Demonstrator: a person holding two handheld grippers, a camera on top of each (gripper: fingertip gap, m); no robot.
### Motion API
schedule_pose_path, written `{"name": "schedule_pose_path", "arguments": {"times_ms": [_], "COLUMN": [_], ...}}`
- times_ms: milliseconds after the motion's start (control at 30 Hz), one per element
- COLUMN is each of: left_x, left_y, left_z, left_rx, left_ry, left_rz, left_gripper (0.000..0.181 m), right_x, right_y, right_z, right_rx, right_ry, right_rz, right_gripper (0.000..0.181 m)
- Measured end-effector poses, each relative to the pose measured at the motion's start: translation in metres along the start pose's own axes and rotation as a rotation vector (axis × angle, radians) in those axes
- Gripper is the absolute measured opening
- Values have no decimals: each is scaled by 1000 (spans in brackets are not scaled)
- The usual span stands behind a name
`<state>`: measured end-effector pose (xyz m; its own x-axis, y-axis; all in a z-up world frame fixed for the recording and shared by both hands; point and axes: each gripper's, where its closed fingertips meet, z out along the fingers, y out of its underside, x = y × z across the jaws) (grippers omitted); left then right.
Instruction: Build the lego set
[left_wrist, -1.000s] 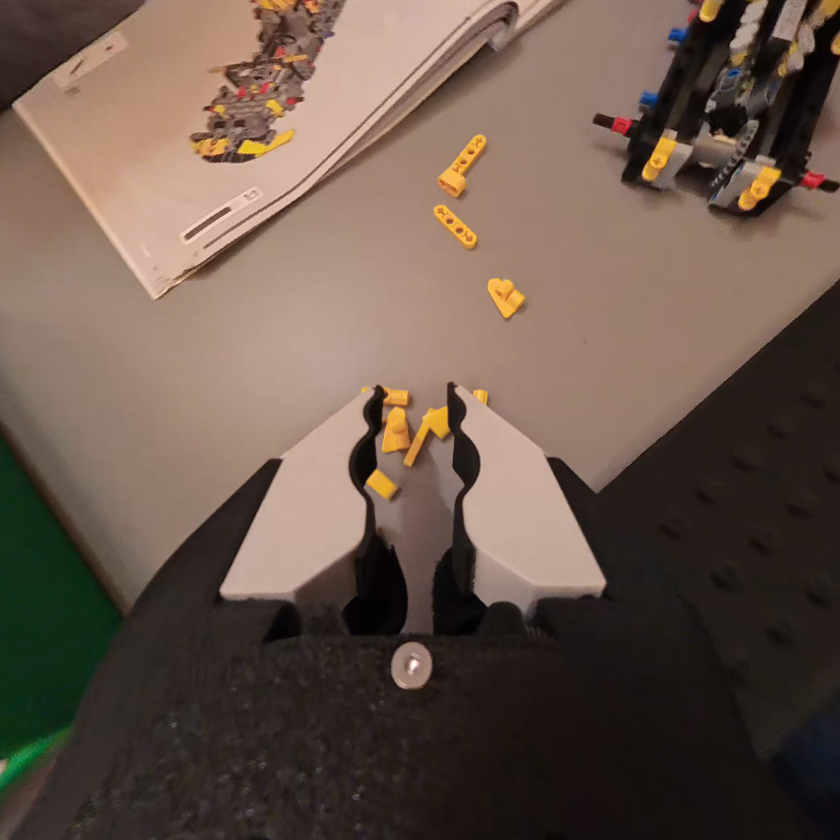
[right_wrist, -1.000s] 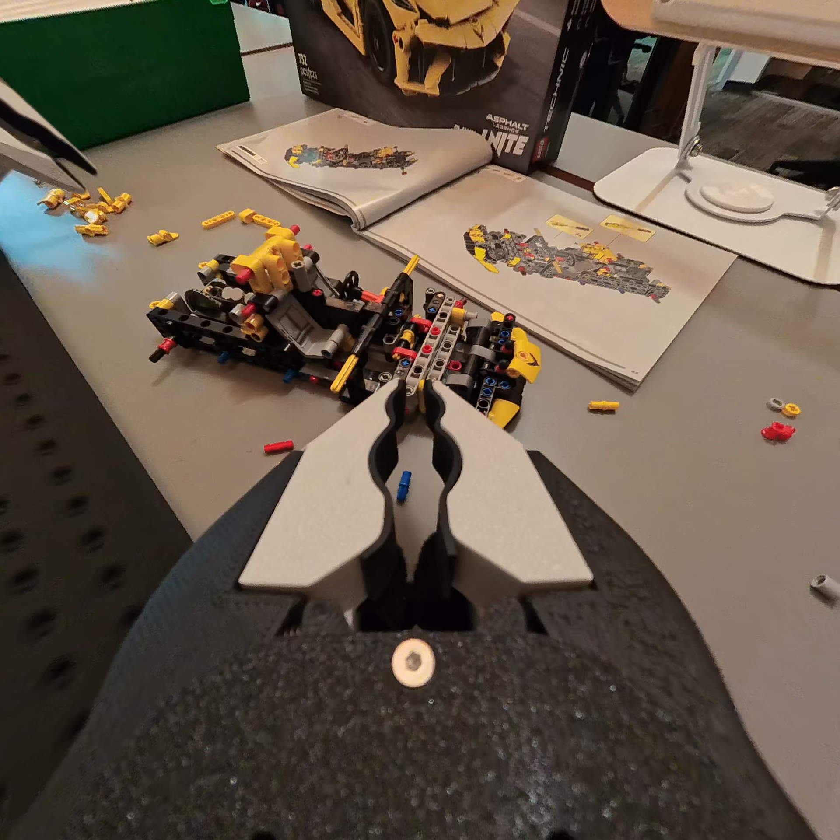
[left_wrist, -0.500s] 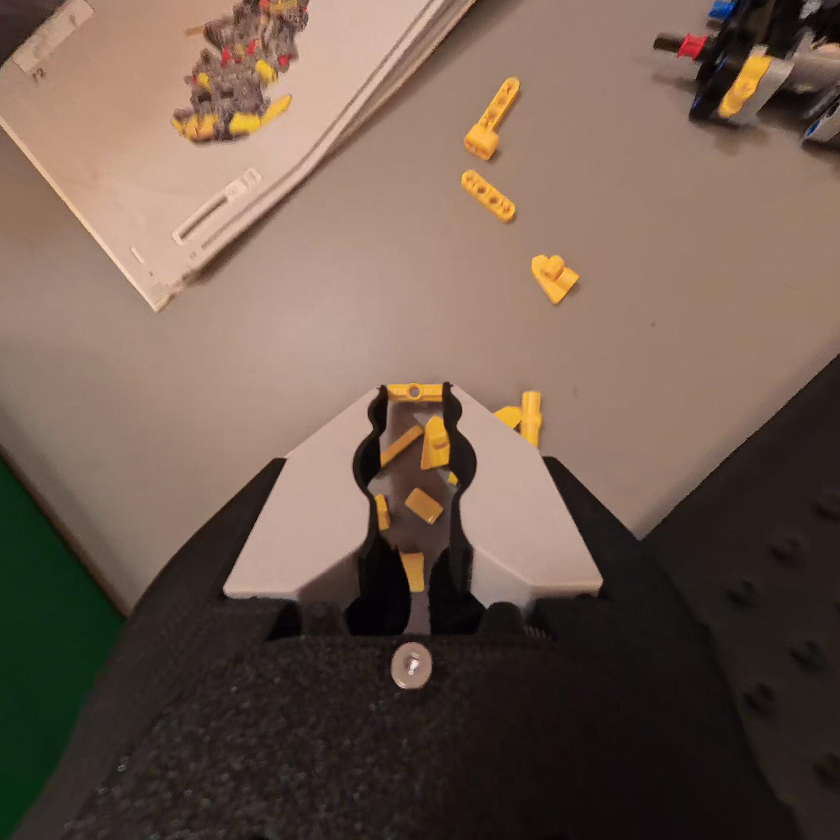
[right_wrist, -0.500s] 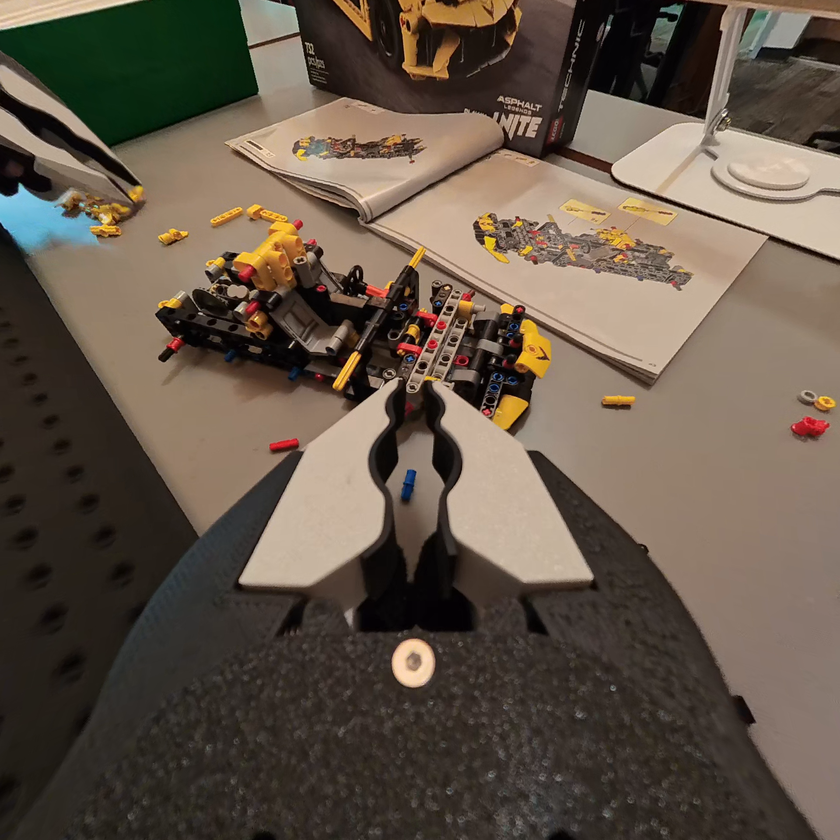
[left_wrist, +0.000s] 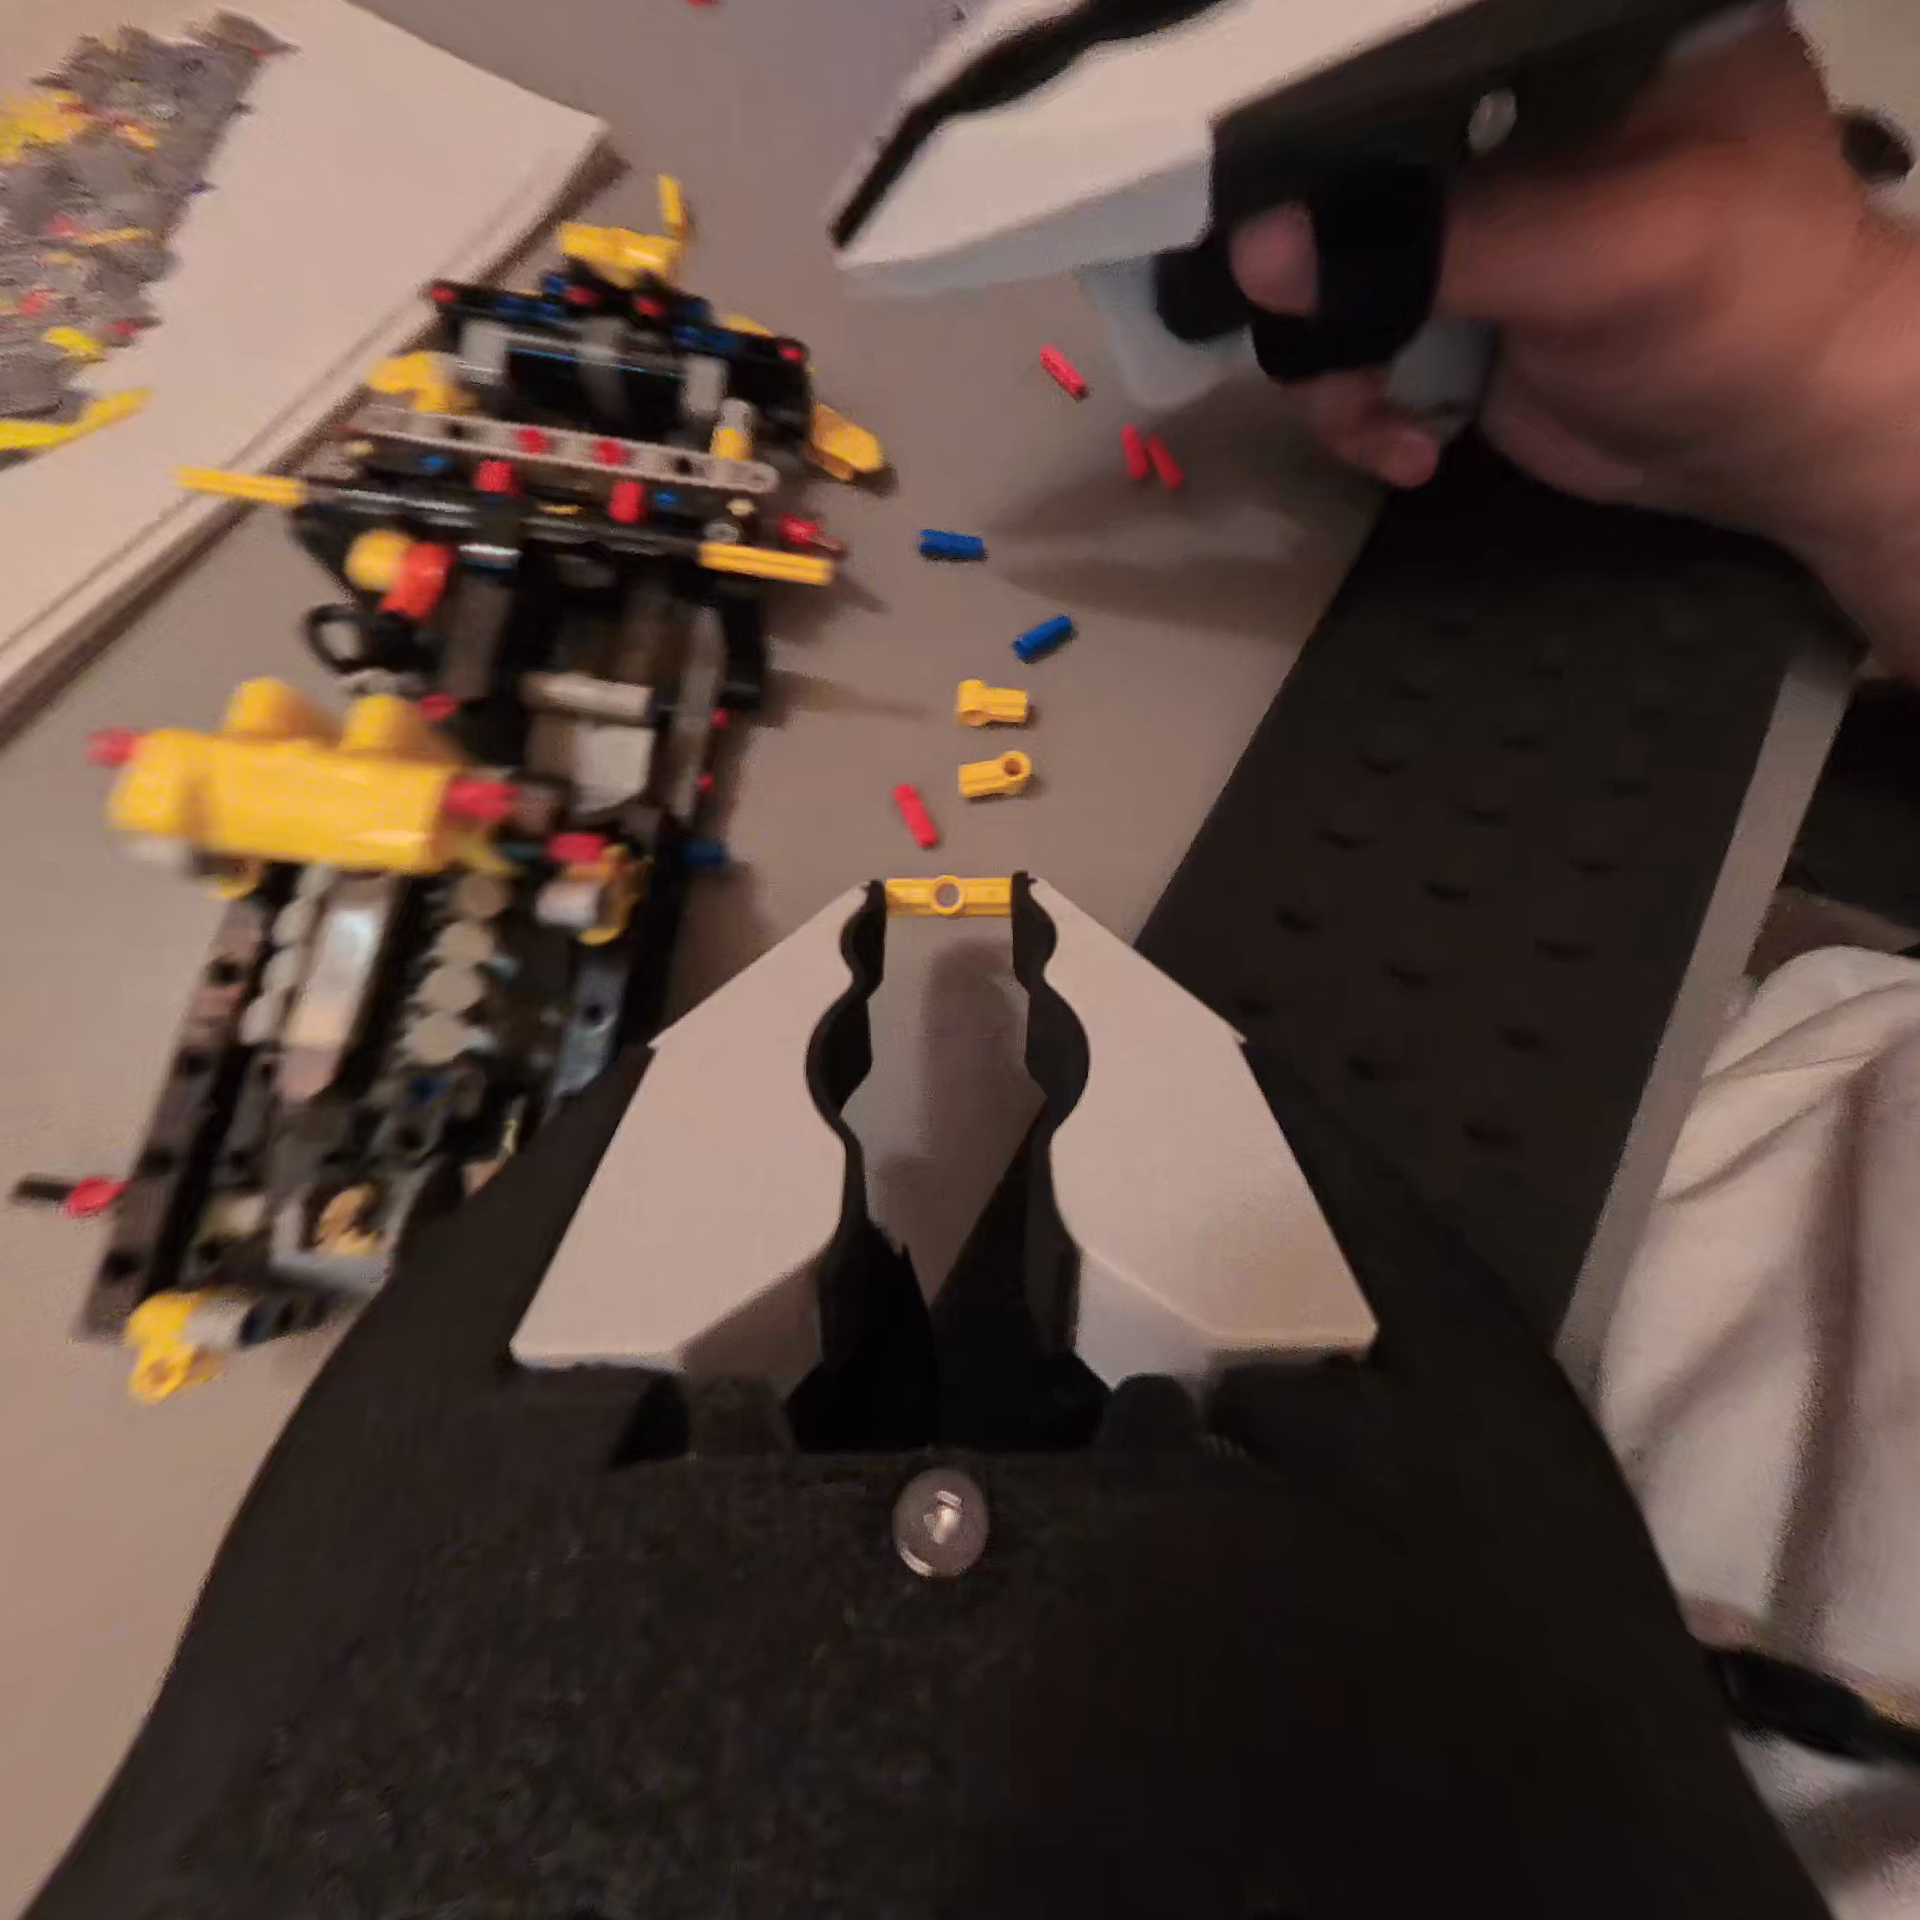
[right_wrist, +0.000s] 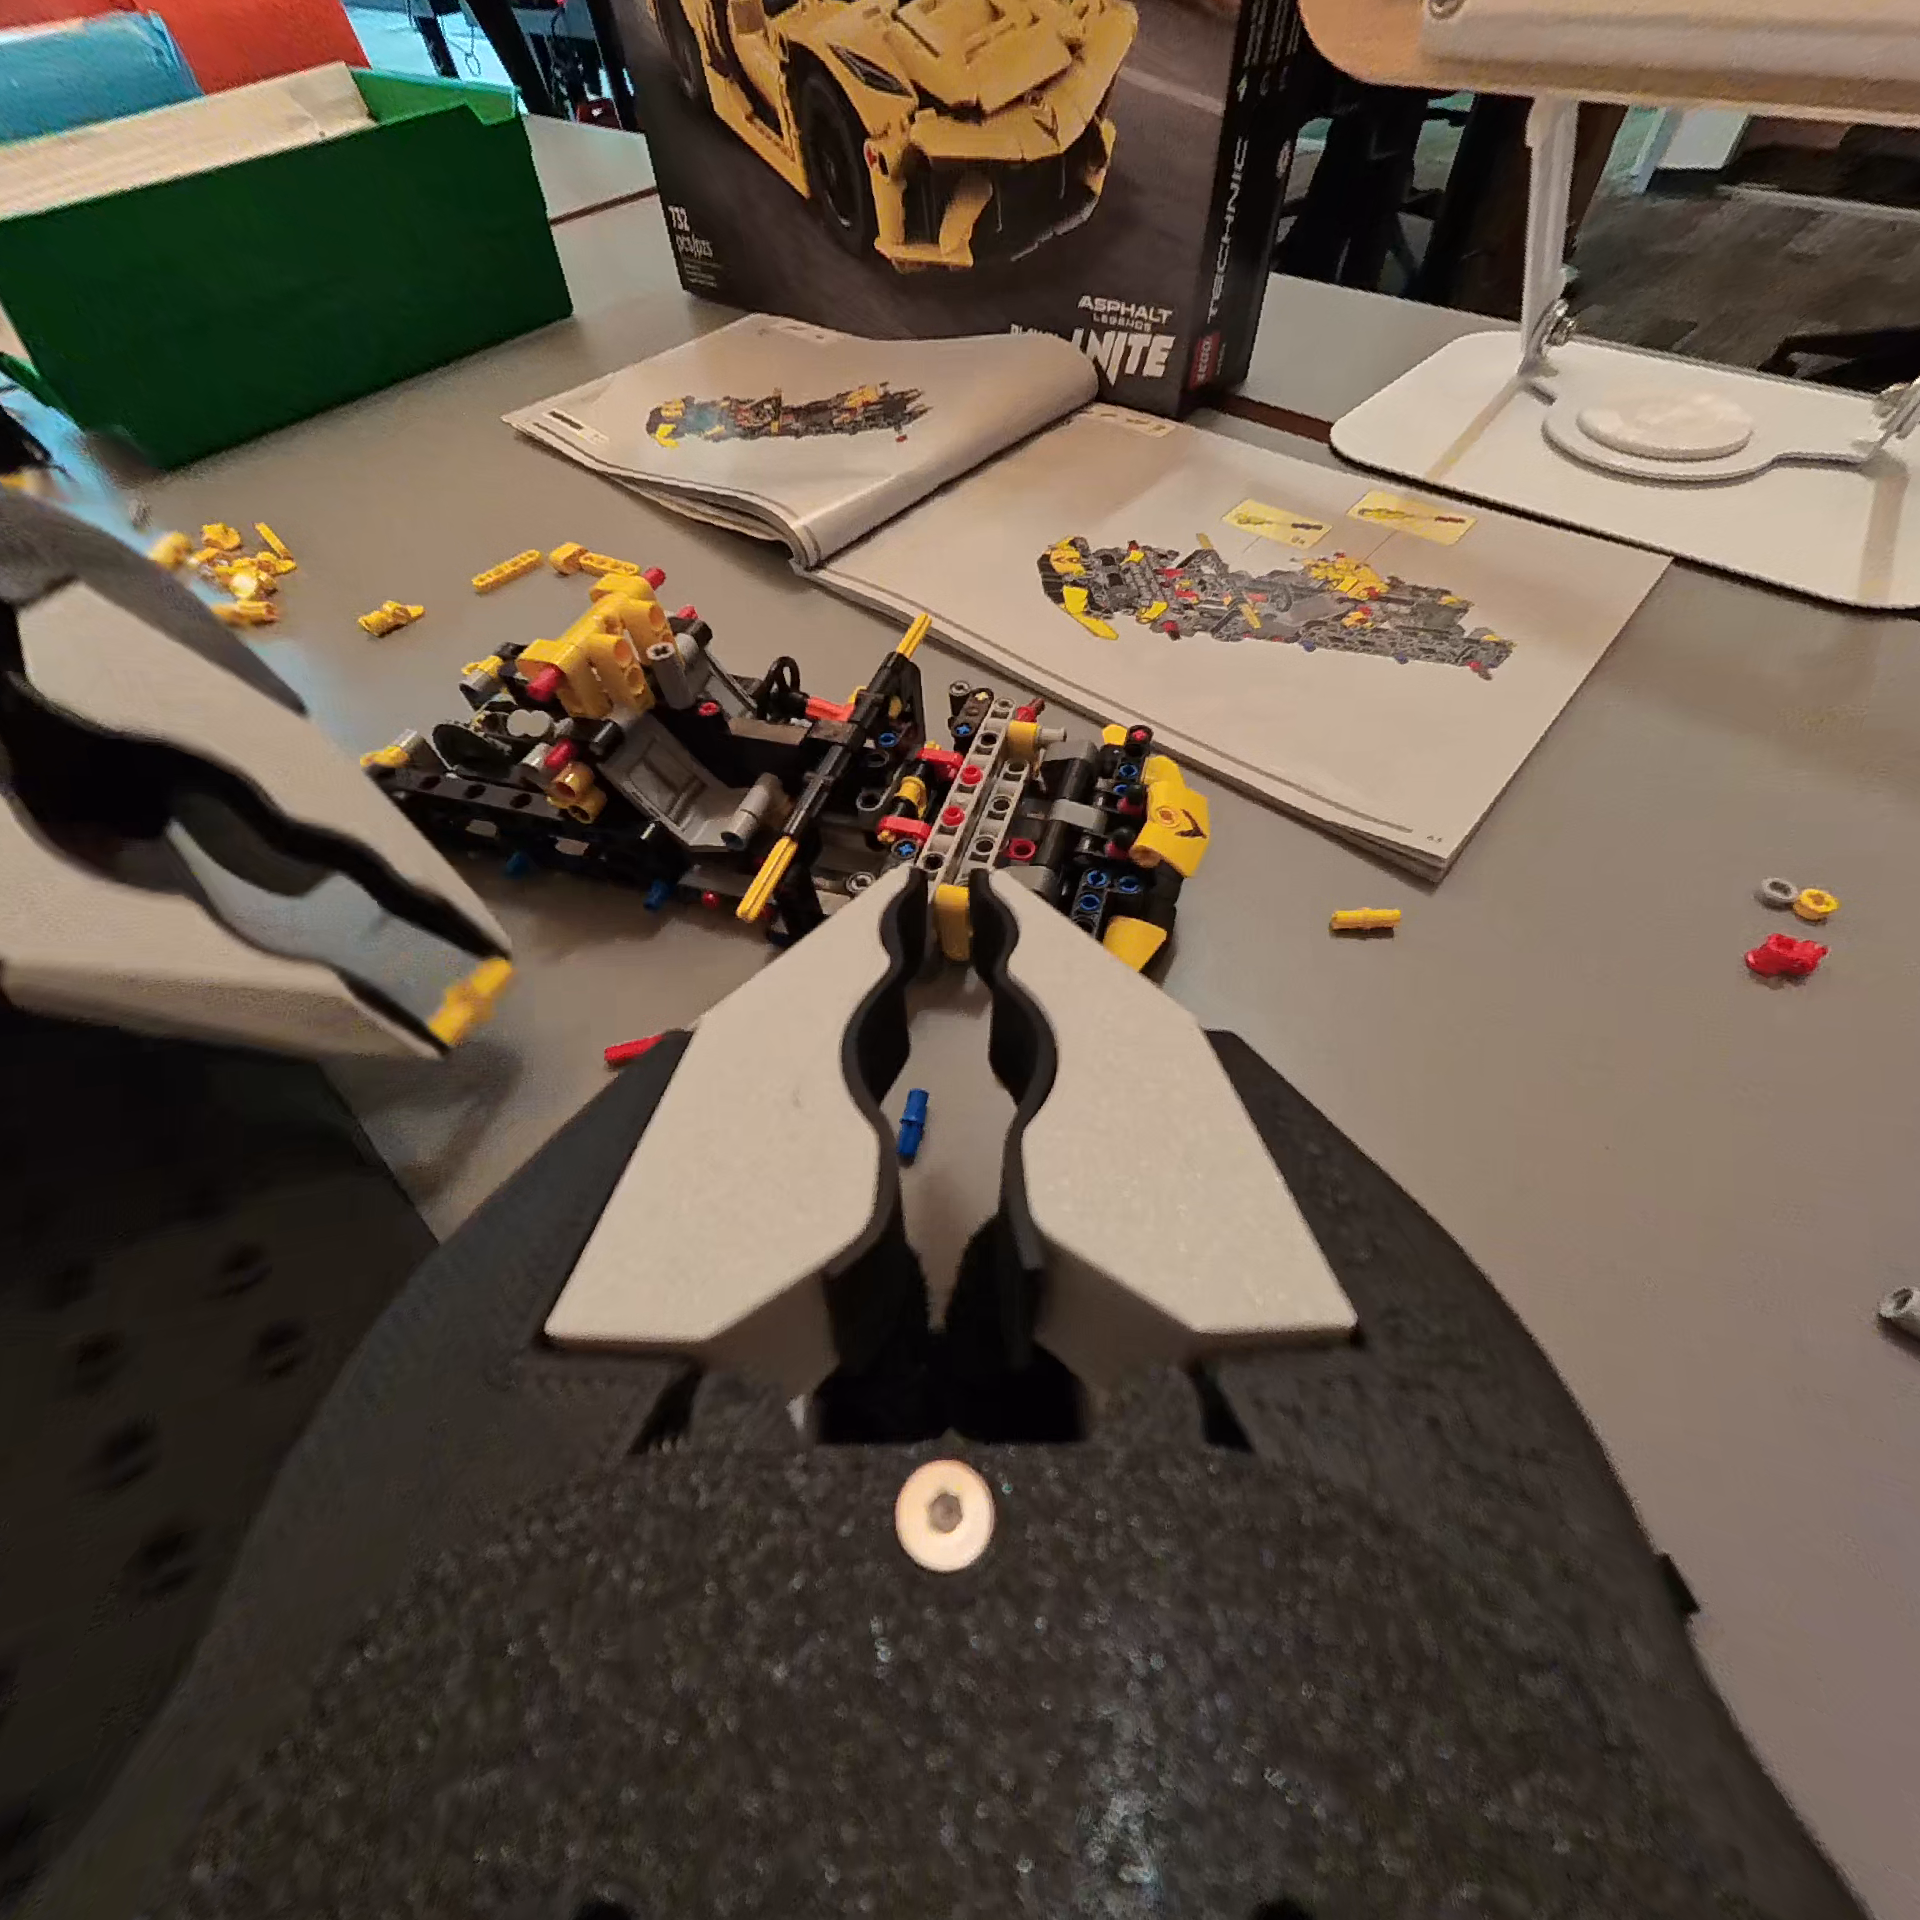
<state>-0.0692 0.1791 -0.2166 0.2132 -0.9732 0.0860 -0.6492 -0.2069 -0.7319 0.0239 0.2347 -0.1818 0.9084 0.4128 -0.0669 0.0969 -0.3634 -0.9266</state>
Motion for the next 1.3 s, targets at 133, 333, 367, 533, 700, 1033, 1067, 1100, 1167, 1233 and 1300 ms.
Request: {"name": "schedule_pose_path", "arguments": {"times_ms": [133,333,367,533,700,1033,1067,1100,1167,1233,1300], "left_x": [-2,-4,-7,-24,-56,-106,-108,-112,-116,-117,-112], "left_y": [0,4,4,5,32,46,45,43,42,41,33], "left_z": [15,18,15,-28,-37,-37,-35,-34,-33,-34,-43], "left_rx": [-44,-91,-85,58,-6,-104,-98,-93,-97,-101,-78], "left_ry": [-74,-49,-68,-120,-165,-298,-286,-282,-274,-260,-229], "left_rz": [40,0,-17,-130,-196,-48,-54,-56,-45,-42,-40], "left_gripper": [24,31,37,38,36,36,36,36,36,36,36], "right_x": [-6,-10,-13,-34,-45,-84,-85,-86,-88,-89,-83], "right_y": [4,14,16,22,22,18,17,18,19,15,1], "right_z": [3,12,14,22,36,65,67,69,68,62,53], "right_rx": [-30,-89,-97,-166,-214,-271,-273,-282,-297,-280,-213], "right_ry": [4,-2,-18,-80,-66,-92,-91,-99,-118,-135,-141], "right_rz": [-62,-111,-110,-181,-210,-182,-173,-162,-132,-87,-40], "right_gripper": [7,15,19,21,3,2,2,3,5,7,7]}}
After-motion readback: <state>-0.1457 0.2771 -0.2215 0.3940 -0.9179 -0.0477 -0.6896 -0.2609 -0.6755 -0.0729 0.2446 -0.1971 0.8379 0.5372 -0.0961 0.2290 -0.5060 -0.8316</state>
